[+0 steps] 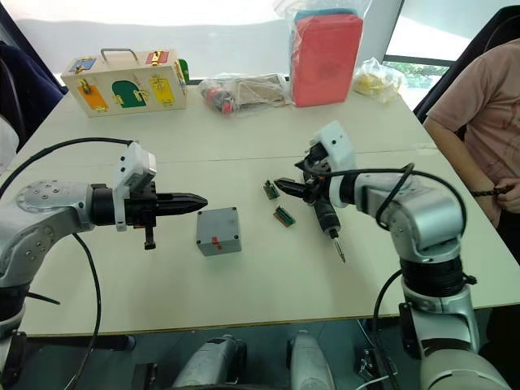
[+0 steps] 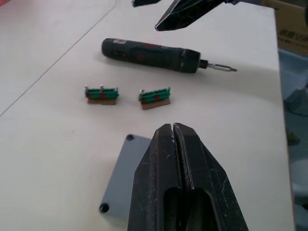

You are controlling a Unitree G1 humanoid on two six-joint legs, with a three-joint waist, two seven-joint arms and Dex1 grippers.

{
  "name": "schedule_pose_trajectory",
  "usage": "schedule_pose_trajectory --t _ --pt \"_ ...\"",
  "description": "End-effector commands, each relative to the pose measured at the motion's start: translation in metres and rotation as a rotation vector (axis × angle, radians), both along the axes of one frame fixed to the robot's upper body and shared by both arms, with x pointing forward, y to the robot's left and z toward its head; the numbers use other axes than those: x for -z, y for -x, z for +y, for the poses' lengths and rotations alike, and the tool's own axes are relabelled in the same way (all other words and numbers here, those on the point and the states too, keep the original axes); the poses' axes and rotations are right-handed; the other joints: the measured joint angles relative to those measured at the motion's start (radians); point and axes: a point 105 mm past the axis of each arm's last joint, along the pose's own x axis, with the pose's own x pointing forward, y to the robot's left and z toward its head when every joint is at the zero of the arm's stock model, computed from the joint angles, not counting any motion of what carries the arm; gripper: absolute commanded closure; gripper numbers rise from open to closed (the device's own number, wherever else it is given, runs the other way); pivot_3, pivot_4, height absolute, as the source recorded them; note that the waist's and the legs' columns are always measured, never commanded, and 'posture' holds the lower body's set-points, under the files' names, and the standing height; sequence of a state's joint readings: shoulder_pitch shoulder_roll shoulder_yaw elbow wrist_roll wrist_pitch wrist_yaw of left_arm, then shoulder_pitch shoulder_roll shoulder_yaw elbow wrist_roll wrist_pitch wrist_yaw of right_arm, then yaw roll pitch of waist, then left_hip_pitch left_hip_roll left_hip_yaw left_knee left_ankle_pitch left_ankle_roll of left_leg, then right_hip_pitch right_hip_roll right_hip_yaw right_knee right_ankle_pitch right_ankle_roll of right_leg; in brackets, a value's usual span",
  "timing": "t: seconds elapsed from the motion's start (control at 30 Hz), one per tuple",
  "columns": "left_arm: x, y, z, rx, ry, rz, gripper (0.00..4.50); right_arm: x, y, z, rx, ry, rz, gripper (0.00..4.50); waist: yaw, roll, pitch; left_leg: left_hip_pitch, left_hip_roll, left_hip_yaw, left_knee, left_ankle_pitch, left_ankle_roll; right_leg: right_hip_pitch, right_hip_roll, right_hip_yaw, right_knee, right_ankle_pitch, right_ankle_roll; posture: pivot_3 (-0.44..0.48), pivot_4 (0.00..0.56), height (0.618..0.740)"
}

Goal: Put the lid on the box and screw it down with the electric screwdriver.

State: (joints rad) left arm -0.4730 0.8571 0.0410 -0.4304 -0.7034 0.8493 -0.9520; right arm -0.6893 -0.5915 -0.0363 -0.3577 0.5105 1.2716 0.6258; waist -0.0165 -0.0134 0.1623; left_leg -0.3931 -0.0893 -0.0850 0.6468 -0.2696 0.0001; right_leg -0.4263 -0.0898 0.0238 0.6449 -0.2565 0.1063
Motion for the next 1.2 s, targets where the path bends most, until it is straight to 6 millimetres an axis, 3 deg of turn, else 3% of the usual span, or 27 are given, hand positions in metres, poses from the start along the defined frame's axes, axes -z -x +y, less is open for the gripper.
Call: schedule_pose_trajectory --t 0.03,0.23,0.47,0.73,0.93,1.03,1.2 --pt "0.002 0.012 -0.024 0.202 -0.036 -0.05 4.5 0.009 0.0 -0.041 0.123 0.184 0.302 0.13 0.003 0.003 0.002 0.0 -0.001 0.001 0.0 0.0 0.0 0.0 -0.001 0.0 0.0 0.0 0.0 0.0 0.15 0.74" --pt "0.014 0.011 -0.036 0.299 -0.092 -0.081 4.5 0.015 -0.009 -0.058 0.156 0.284 0.448 0.13 -0.002 0.004 0.005 -0.003 -0.002 0.003 0.001 -0.001 0.003 0.0 -0.004 -0.001 -0.005 0.0 0.0 0.0 0.15 0.74" --pt "0.022 0.018 -0.043 0.295 -0.073 -0.092 4.5 0.032 -0.02 -0.072 0.193 0.322 0.598 0.13 0.002 0.005 0.005 -0.007 -0.002 0.003 0.002 -0.001 0.002 -0.003 -0.004 -0.001 -0.006 0.001 0.0 0.0 0.15 0.74" --pt "0.034 0.026 -0.04 0.212 -0.058 -0.06 4.5 0.059 -0.036 -0.07 0.183 0.429 0.638 0.13 -0.001 0.005 0.005 -0.009 -0.002 0.002 0.003 0.001 0.0 -0.005 -0.003 -0.002 -0.005 0.001 0.0 0.0 0.15 0.74" --pt "0.038 0.025 -0.04 0.164 -0.059 -0.063 4.5 0.071 -0.044 -0.054 0.135 0.451 0.671 0.13 -0.001 0.002 0.004 -0.008 -0.002 0.002 0.005 0.001 -0.001 -0.005 -0.003 -0.002 -0.001 0.001 0.0 0.0 0.15 0.74" --pt "0.04 0.027 -0.04 0.145 -0.058 -0.057 4.5 0.081 -0.039 -0.052 0.114 0.484 0.716 0.72 -0.002 0.002 0.003 -0.007 -0.002 0.002 0.005 0.001 -0.001 -0.004 -0.002 -0.002 -0.001 0.001 0.0 0.0 0.15 0.74" --pt "0.04 0.026 -0.036 0.12 -0.057 -0.059 4.5 0.086 -0.033 -0.054 0.099 0.51 0.749 2.35 0.0 0.002 0.003 -0.006 -0.002 0.001 0.004 0.001 -0.002 -0.005 -0.002 -0.002 0.0 0.001 0.0 0.0 0.15 0.74"
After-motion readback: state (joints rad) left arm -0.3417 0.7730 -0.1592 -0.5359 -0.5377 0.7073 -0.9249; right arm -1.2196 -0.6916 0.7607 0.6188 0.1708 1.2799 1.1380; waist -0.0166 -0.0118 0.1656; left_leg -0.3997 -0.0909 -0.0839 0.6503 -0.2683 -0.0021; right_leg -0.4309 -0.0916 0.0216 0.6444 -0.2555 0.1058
